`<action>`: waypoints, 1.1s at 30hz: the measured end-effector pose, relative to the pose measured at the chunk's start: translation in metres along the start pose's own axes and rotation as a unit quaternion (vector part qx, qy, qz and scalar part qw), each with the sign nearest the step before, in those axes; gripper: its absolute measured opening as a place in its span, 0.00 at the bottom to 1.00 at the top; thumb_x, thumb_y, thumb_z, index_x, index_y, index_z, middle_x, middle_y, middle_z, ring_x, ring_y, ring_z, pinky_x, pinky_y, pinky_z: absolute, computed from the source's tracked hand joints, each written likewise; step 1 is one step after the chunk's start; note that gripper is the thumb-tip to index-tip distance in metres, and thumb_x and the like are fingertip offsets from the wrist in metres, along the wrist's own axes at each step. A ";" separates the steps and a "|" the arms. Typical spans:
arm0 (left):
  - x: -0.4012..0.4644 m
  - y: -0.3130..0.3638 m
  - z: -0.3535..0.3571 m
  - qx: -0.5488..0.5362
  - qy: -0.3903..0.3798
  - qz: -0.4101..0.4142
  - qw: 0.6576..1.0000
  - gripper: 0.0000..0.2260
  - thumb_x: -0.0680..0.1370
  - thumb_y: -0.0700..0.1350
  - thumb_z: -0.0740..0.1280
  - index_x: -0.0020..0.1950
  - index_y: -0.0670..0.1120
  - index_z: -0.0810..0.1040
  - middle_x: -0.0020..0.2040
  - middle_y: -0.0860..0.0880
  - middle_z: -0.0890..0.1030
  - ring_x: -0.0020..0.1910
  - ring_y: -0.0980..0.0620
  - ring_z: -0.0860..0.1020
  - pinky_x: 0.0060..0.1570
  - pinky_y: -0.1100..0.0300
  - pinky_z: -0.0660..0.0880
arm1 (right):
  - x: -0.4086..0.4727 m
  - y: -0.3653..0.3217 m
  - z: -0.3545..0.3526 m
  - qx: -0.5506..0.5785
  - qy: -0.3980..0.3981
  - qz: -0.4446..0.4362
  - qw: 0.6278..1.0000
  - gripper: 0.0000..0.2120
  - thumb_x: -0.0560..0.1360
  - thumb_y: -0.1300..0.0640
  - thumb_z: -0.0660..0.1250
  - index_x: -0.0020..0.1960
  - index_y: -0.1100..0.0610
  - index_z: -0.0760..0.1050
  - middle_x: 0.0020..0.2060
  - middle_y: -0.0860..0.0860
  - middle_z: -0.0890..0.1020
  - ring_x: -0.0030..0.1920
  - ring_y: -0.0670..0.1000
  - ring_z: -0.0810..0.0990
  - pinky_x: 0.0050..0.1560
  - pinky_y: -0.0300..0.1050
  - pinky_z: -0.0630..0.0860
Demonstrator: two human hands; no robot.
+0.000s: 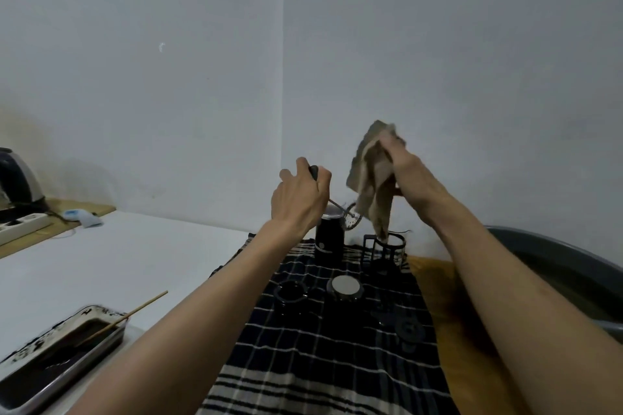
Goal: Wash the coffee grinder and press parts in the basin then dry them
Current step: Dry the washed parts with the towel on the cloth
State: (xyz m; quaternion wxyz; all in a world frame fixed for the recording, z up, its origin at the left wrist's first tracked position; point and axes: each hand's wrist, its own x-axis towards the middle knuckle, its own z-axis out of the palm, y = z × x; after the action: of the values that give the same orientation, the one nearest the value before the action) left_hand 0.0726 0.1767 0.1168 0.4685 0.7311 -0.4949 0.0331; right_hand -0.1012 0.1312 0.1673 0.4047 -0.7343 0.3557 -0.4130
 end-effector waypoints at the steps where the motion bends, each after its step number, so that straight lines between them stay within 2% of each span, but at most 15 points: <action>1: -0.001 0.007 0.000 -0.005 0.010 0.011 1.000 0.14 0.85 0.55 0.53 0.59 0.45 0.68 0.51 0.39 0.73 0.38 0.39 0.71 0.42 0.50 0.67 | -0.005 0.003 0.008 -0.065 -0.047 0.032 0.996 0.45 0.70 0.18 0.47 0.58 0.53 0.82 0.61 0.51 0.82 0.65 0.53 0.77 0.72 0.55 0.66; 2: -0.004 0.015 0.000 -0.007 0.018 0.025 0.999 0.15 0.85 0.56 0.53 0.59 0.45 0.69 0.51 0.40 0.73 0.40 0.38 0.72 0.43 0.50 0.67 | -0.009 0.009 0.017 -0.123 -0.084 0.064 0.987 0.49 0.70 0.18 0.44 0.65 0.54 0.79 0.68 0.53 0.78 0.69 0.55 0.74 0.73 0.55 0.64; 4: -0.010 0.030 0.003 -0.002 0.034 0.059 0.998 0.16 0.84 0.57 0.54 0.60 0.45 0.69 0.52 0.41 0.72 0.43 0.37 0.73 0.45 0.49 0.68 | -0.014 0.022 0.031 -0.231 -0.108 0.071 0.964 0.35 0.82 0.32 0.45 0.73 0.55 0.72 0.71 0.58 0.75 0.70 0.59 0.73 0.72 0.55 0.68; 6: -0.017 0.038 0.005 0.012 0.052 0.090 0.995 0.16 0.84 0.57 0.55 0.60 0.44 0.69 0.51 0.41 0.72 0.44 0.37 0.73 0.47 0.48 0.70 | -0.016 0.034 0.035 -0.263 -0.059 0.042 0.962 0.21 0.85 0.50 0.53 0.75 0.55 0.68 0.69 0.58 0.77 0.65 0.59 0.76 0.65 0.52 0.74; 8: -0.021 0.042 0.002 0.019 0.066 0.109 0.992 0.16 0.84 0.57 0.55 0.58 0.44 0.69 0.50 0.41 0.73 0.43 0.38 0.74 0.46 0.48 0.72 | -0.016 0.032 0.030 -0.250 -0.015 0.047 0.967 0.21 0.81 0.60 0.59 0.74 0.59 0.66 0.64 0.59 0.78 0.58 0.58 0.77 0.51 0.47 0.75; 11: -0.025 0.046 -0.004 0.040 0.056 0.138 0.988 0.16 0.82 0.58 0.59 0.58 0.45 0.70 0.50 0.44 0.73 0.42 0.40 0.75 0.44 0.51 0.71 | -0.014 0.030 0.027 -0.268 0.017 0.039 0.963 0.07 0.79 0.64 0.59 0.46 0.57 0.74 0.46 0.56 0.78 0.39 0.52 0.76 0.32 0.42 0.67; 13: -0.028 0.053 -0.006 0.051 0.037 0.135 0.989 0.18 0.80 0.59 0.61 0.59 0.45 0.71 0.51 0.45 0.72 0.42 0.41 0.75 0.43 0.52 0.69 | -0.016 0.031 0.029 -0.291 0.022 0.040 0.956 0.13 0.77 0.66 0.58 0.35 0.54 0.68 0.38 0.54 0.76 0.33 0.51 0.72 0.28 0.41 0.65; 16: -0.031 0.056 0.000 0.087 0.021 0.133 0.987 0.19 0.80 0.59 0.60 0.58 0.44 0.70 0.50 0.44 0.73 0.40 0.40 0.75 0.42 0.52 0.68 | -0.014 0.045 0.030 -0.342 0.007 0.025 0.939 0.07 0.73 0.58 0.61 0.36 0.54 0.70 0.39 0.57 0.79 0.32 0.53 0.74 0.28 0.44 0.69; 18: -0.030 0.051 0.005 0.113 0.027 0.126 0.985 0.19 0.81 0.59 0.57 0.58 0.43 0.69 0.49 0.43 0.74 0.39 0.41 0.74 0.40 0.52 0.67 | -0.016 0.054 0.030 -0.347 0.025 -0.008 0.938 0.03 0.73 0.55 0.62 0.44 0.54 0.75 0.42 0.55 0.82 0.37 0.55 0.77 0.35 0.48 0.75; 21: -0.019 0.045 0.001 0.131 0.036 0.080 0.988 0.20 0.83 0.56 0.54 0.59 0.39 0.69 0.49 0.41 0.76 0.42 0.42 0.74 0.41 0.51 0.66 | -0.023 0.059 0.024 -0.261 0.166 -0.110 0.944 0.12 0.81 0.61 0.59 0.61 0.53 0.77 0.50 0.51 0.81 0.49 0.53 0.79 0.52 0.48 0.77; 24: -0.008 0.041 -0.010 0.123 0.025 0.021 0.992 0.18 0.85 0.53 0.51 0.54 0.39 0.70 0.50 0.42 0.75 0.45 0.41 0.72 0.44 0.50 0.66 | -0.021 0.051 0.005 -0.104 0.309 -0.069 0.943 0.13 0.85 0.59 0.56 0.65 0.54 0.75 0.52 0.50 0.80 0.53 0.52 0.78 0.53 0.44 0.73; 26: -0.005 0.042 -0.013 0.073 0.009 -0.037 0.997 0.17 0.85 0.52 0.51 0.51 0.39 0.69 0.47 0.43 0.73 0.45 0.41 0.72 0.46 0.51 0.66 | -0.015 0.051 0.004 -0.085 0.275 -0.026 0.957 0.14 0.85 0.53 0.55 0.63 0.57 0.76 0.52 0.53 0.81 0.55 0.57 0.79 0.52 0.47 0.73; 29: -0.002 0.051 -0.012 0.013 -0.028 -0.099 0.995 0.21 0.84 0.54 0.51 0.61 0.36 0.69 0.51 0.43 0.73 0.49 0.41 0.74 0.49 0.52 0.68 | -0.011 0.060 0.029 -0.234 0.106 0.024 0.966 0.27 0.83 0.40 0.55 0.66 0.62 0.73 0.59 0.62 0.79 0.60 0.64 0.78 0.58 0.52 0.74; 31: 0.000 0.057 -0.012 -0.003 -0.048 -0.094 0.994 0.21 0.83 0.55 0.50 0.57 0.37 0.70 0.56 0.42 0.74 0.50 0.40 0.77 0.51 0.51 0.72 | -0.012 0.069 0.037 -0.321 0.041 0.049 0.945 0.24 0.82 0.45 0.58 0.66 0.64 0.72 0.60 0.64 0.78 0.60 0.65 0.77 0.54 0.52 0.74; 33: 0.005 0.055 -0.014 -0.026 -0.075 -0.095 0.992 0.26 0.80 0.57 0.49 0.53 0.37 0.76 0.55 0.41 0.79 0.48 0.39 0.81 0.52 0.49 0.78 | -0.010 0.070 0.034 -0.324 0.059 0.038 0.943 0.16 0.83 0.53 0.59 0.60 0.66 0.75 0.55 0.65 0.81 0.56 0.65 0.78 0.46 0.49 0.73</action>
State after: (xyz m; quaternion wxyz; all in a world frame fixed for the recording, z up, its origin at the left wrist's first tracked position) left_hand 0.0395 0.1797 0.1625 0.4502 0.7627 -0.4576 -0.0792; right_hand -0.0886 0.1206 0.0906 0.1385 -0.7861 0.5214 -0.3018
